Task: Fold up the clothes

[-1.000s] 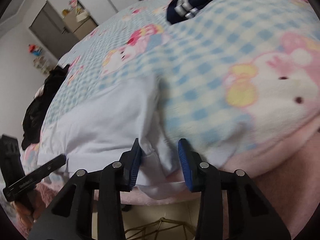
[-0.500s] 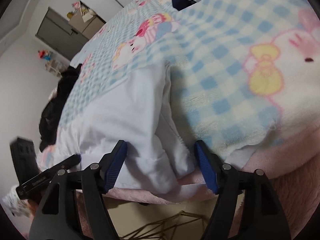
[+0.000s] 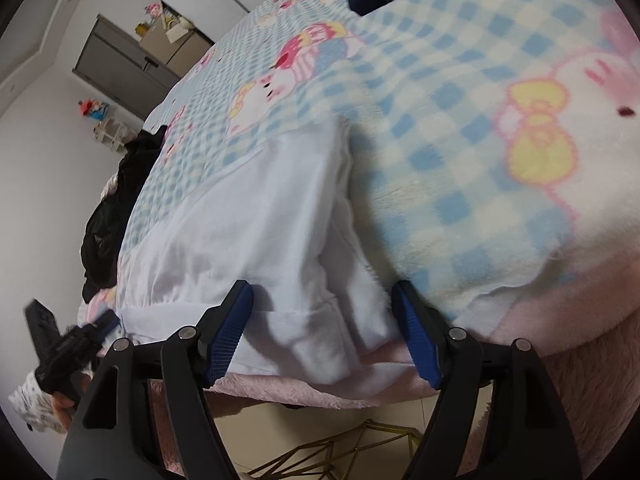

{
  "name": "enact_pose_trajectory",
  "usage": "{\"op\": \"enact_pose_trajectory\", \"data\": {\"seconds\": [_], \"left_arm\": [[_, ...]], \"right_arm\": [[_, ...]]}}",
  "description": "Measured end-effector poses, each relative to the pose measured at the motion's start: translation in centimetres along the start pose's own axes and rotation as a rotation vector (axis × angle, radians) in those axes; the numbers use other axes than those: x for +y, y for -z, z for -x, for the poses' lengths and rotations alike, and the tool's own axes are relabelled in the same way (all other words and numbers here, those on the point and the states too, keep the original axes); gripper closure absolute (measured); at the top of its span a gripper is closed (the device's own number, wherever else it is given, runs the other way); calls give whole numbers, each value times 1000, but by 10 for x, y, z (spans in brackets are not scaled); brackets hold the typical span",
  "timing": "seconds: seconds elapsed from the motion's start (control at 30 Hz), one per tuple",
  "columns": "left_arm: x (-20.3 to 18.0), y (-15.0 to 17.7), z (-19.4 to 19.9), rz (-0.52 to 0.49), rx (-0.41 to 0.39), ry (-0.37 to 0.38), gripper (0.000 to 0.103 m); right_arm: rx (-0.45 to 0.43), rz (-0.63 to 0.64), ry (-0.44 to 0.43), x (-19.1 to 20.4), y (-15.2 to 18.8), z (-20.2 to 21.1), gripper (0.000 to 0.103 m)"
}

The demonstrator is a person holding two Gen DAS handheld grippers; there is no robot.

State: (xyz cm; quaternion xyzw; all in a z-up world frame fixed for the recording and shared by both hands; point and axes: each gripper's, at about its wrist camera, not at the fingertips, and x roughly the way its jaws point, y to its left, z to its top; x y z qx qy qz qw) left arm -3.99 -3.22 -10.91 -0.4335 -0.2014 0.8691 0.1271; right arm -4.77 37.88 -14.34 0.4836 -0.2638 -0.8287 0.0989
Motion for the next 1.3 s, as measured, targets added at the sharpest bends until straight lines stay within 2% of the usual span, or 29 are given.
{"op": "enact_pose_trajectory", "data": {"seconds": [0.07,0.1,0.27,0.33,0.4,0.5,0.6,0.8,0.93,1.03,1.1,1.17,1.23,1.3], "left_arm": [[-27,-2,-8,-58,16,95,66],[-43,-1,-17,-83,44,143,66],[-114,10,-74,-236,175,199,66],[-126,14,-96,-232,241,185,66],[-126,18,-102,-202,266,207,66],[-119,15,-94,-155,261,249,66],[-108,6,-81,-77,239,318,61],[-110,-20,-67,0,215,464,48],[-143,-29,-79,-69,264,490,44],[-162,-26,-96,-118,318,446,44],[-166,-21,-106,-138,340,401,46],[-163,-16,-113,-142,356,363,63],[-155,-13,-116,-104,350,354,78],[-145,-14,-112,-75,327,351,82]], "right_arm": [[1,14,-15,3,-1,0,45],[0,12,-23,3,-1,0,47],[11,-23,-48,0,-1,-3,44],[-1,-8,-41,1,2,2,48],[-29,25,-37,7,4,9,71],[-74,78,-36,21,4,19,78],[-97,135,-66,36,4,20,79],[-144,249,-127,68,3,21,80],[-175,326,-167,88,3,22,80],[-168,362,-184,97,5,18,80],[-165,386,-192,102,7,16,80],[-158,407,-202,107,9,14,79],[-139,425,-202,110,13,10,77],[-124,434,-207,108,17,11,73]]}}
